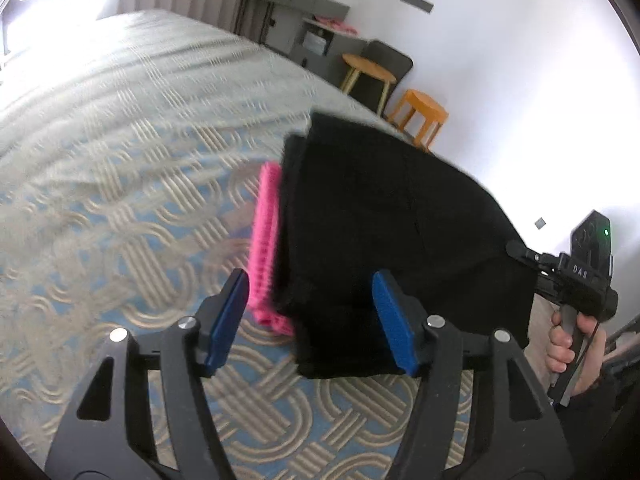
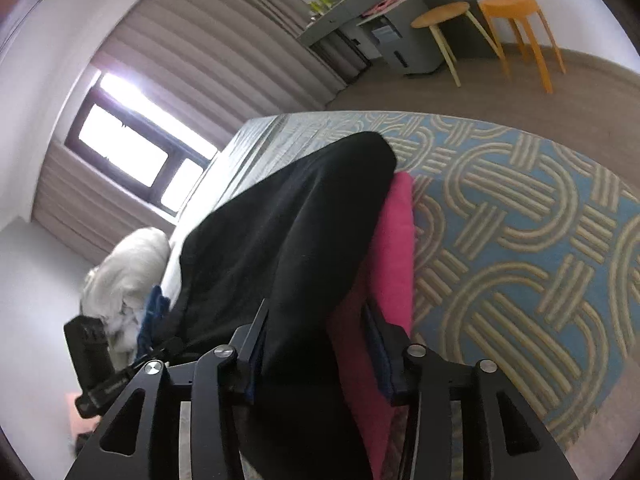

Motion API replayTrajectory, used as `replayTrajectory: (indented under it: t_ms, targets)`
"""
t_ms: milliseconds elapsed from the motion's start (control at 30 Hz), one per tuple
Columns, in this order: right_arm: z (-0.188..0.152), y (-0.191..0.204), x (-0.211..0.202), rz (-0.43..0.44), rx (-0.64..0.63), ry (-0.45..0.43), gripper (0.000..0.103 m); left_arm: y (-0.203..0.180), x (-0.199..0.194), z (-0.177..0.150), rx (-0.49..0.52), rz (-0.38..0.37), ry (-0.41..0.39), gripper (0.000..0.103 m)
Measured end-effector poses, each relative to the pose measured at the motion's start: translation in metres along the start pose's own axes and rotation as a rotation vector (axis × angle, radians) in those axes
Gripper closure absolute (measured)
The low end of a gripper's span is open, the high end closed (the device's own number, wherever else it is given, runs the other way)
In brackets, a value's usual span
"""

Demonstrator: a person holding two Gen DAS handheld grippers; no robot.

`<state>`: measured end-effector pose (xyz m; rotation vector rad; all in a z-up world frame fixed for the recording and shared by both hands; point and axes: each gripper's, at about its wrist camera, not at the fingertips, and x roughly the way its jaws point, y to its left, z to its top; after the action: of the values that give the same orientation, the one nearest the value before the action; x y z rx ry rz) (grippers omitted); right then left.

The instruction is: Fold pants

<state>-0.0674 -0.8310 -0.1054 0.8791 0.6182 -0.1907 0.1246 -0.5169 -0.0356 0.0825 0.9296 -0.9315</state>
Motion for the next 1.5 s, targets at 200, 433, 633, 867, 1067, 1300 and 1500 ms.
replayTrajectory:
  t_ms: [200, 433, 633, 867, 1067, 1300, 1500]
  targets:
    - [0.01, 0.038, -0.058, -0.206, -0.066, -0.215, 0.081, -0.03, -0.028, 0.03, 0.087, 0.039, -0.087, 0.098]
    - [0.008, 0.095, -0.038, -0.308, -0.193, -0.314, 0.099, -0.072, 0.037, 0.048, 0.14, 0.092, -0.064, 0.098]
    - [-0.006, 0.067, 0.046, -0.465, -0.256, -0.221, 0.099, -0.053, 0.089, 0.019, 0.123, 0.125, -0.046, 0.097]
    - [-0.008, 0.041, 0.049, -0.384, -0.191, -0.223, 0.102, -0.047, 0.085, 0.006, 0.159, 0.078, -0.122, 0.097]
    - [-0.01, 0.048, 0.058, -0.412, -0.214, -0.227, 0.102, -0.057, 0.088, 0.005, 0.203, 0.135, -0.129, 0.097]
    - [-0.003, 0.071, 0.067, -0.524, -0.292, -0.186, 0.096, -0.07, 0.054, 0.018, 0.248, 0.137, -0.04, 0.07]
    - [-0.024, 0.117, 0.02, -0.526, -0.231, -0.242, 0.053, -0.069, -0.07, 0.014, 0.129, 0.061, -0.248, 0.028]
